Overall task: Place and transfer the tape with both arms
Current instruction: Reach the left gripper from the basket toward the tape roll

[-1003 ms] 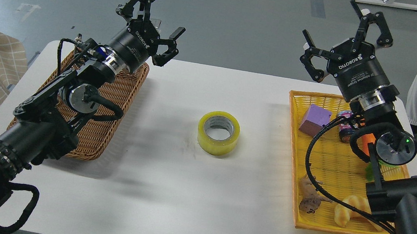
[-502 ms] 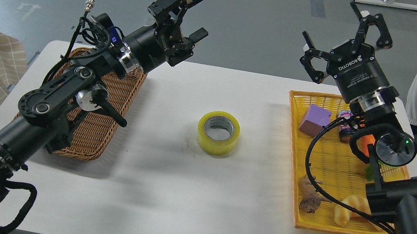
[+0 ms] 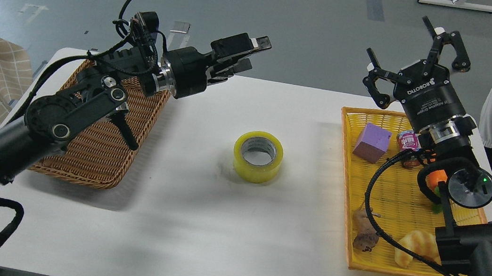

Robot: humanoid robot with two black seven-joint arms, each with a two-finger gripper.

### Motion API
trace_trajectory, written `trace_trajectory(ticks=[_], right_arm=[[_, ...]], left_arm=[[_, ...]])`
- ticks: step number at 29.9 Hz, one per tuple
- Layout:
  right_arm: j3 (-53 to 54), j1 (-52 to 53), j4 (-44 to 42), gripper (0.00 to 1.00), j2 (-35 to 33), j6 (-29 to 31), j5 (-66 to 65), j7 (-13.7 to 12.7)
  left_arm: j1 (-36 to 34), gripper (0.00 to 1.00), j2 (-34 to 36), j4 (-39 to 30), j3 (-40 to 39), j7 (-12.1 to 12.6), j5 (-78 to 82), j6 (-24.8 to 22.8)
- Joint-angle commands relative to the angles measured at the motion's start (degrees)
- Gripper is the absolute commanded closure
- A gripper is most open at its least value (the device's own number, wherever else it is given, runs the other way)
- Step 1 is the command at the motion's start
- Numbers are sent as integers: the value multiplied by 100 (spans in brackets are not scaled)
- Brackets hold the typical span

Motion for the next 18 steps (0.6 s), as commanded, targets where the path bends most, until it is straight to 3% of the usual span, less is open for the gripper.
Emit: trace_trajectory(ticks=[1,14,17,18], right_arm=[[110,-201,-1,0,2,0,1,0],[118,-281,-1,0,38,0,1,17],[118,-281,-36,0,38,0,1,17],[118,-281,-54,0,38,0,1,17]], left_arm=[[-302,2,164,-1,534,-17,738,108],[-813,2,112,-300,1528,106,3394,161],[-857,2,94,-300,1914,387,3641,152],[-900,2,60,-291,2072,588,3720,152]])
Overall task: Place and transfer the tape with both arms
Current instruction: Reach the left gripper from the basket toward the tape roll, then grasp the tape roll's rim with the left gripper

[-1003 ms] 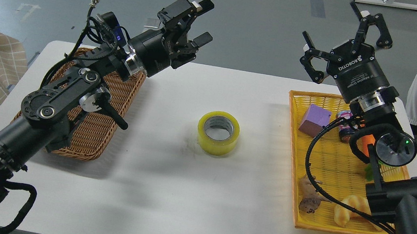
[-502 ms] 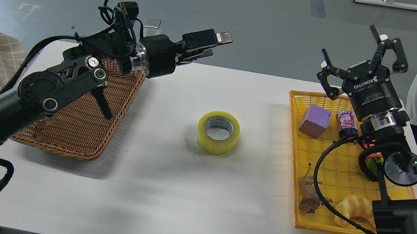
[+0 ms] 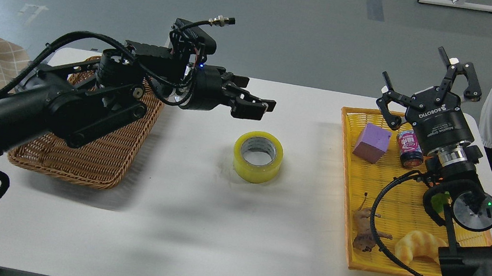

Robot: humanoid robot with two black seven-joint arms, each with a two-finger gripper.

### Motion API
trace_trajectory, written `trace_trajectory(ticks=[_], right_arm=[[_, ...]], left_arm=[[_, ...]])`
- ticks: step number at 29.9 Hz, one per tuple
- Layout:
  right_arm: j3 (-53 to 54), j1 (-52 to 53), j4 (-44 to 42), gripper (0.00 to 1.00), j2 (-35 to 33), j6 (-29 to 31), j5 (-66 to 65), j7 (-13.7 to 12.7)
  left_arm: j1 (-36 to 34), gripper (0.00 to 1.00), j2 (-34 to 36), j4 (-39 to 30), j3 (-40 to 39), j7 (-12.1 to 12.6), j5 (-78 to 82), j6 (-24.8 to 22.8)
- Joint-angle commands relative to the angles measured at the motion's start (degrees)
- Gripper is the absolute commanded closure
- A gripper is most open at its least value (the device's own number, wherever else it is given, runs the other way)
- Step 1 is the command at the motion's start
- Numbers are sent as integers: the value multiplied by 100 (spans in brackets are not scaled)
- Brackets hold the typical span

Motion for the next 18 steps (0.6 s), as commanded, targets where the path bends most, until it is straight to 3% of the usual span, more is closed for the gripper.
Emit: trace_trajectory(ticks=[1,8,18], right_arm=[[-1,-1,-48,0,1,0,0,1],[8,-89,-48,0,1,0,0,10],[25,-177,-39,0,-8,0,0,10]], left_arm=[[-111,2,-112,29,441,494,211,-20],[-111,2,-385,109,872,908,194,-46],[-111,2,-815,908,952,1066,141,-345]])
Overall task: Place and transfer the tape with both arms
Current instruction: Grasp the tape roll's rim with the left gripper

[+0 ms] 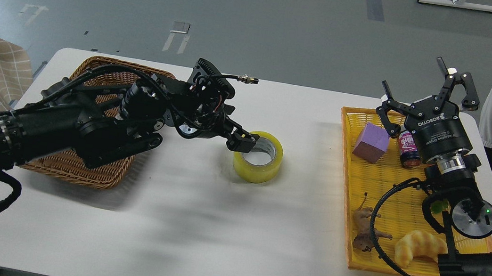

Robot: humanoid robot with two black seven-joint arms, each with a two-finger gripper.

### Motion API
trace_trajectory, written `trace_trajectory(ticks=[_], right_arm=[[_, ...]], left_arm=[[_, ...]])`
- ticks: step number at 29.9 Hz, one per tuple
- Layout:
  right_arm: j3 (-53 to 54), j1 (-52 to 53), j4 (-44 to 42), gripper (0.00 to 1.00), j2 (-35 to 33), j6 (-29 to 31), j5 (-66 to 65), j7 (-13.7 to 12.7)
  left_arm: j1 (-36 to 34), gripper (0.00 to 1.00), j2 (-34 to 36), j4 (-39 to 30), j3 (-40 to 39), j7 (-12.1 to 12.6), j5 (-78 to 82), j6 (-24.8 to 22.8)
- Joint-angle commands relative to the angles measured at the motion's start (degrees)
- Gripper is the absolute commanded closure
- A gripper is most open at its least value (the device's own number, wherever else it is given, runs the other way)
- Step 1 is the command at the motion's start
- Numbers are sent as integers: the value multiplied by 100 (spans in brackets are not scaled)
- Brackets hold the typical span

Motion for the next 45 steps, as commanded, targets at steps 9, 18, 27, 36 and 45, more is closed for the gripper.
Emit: trace_trajectory(ticks=[9,18,27,36,45], right_arm=[[29,-39,-12,0,-7,0,0,5],[38,-65,-12,0,-7,0,0,5],[38,-74,-20,0,-7,0,0,5],[38,-83,-29,0,-7,0,0,14],[73,-83,-20,0,-7,0,0,14]], left_arm=[[95,2,-473,416,10,615,-112,-70],[165,2,-500,583,1,615,-253,-70],[200,9,-640,618,10,597,-437,-88],[200,42,-684,768,10,597,-490,-237],[253,82,-816,979,10,589,-490,-263]])
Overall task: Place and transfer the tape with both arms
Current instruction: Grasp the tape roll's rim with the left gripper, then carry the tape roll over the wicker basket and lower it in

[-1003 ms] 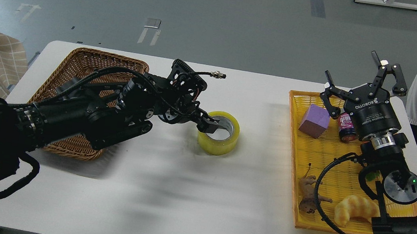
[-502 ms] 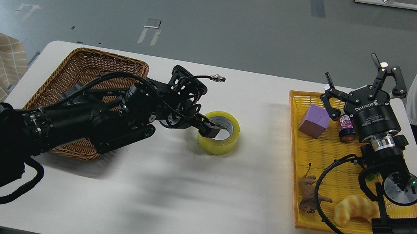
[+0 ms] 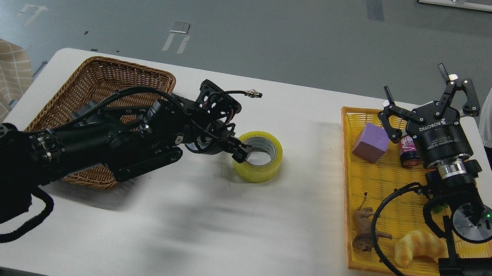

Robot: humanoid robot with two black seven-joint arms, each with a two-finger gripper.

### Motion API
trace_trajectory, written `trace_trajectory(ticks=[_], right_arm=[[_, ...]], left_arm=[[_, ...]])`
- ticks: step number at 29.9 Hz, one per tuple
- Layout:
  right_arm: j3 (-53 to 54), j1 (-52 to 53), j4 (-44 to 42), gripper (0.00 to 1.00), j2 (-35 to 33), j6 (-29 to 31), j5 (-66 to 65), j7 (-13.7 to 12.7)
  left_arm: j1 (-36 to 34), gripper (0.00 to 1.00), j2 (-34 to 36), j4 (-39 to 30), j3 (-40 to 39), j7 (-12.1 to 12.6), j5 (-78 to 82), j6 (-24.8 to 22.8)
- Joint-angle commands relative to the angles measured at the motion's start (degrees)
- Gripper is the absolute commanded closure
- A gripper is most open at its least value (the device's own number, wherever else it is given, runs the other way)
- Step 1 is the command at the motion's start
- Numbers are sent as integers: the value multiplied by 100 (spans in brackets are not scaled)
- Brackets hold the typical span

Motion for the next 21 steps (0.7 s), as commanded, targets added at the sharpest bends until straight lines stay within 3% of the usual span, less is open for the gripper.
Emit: trace_trajectory(ticks=[1,2,10,18,21], right_arm=[[31,0,-5,0,0,0,0,0],[40,0,-5,0,0,0,0,0],[40,0,-5,0,9,0,0,0],[49,18,-5,0,9,0,0,0],[66,9,-5,0,9,0,0,0]], left_arm=[[-2,94,-39,52,0,-5,2,-40],[-37,100,-48,53,0,-49,-7,-72],[-397,100,-118,61,-26,-137,-341,-72],[-907,100,145,-9,-17,-155,-763,-72],[-1065,100,339,-27,-17,-269,-763,-72]])
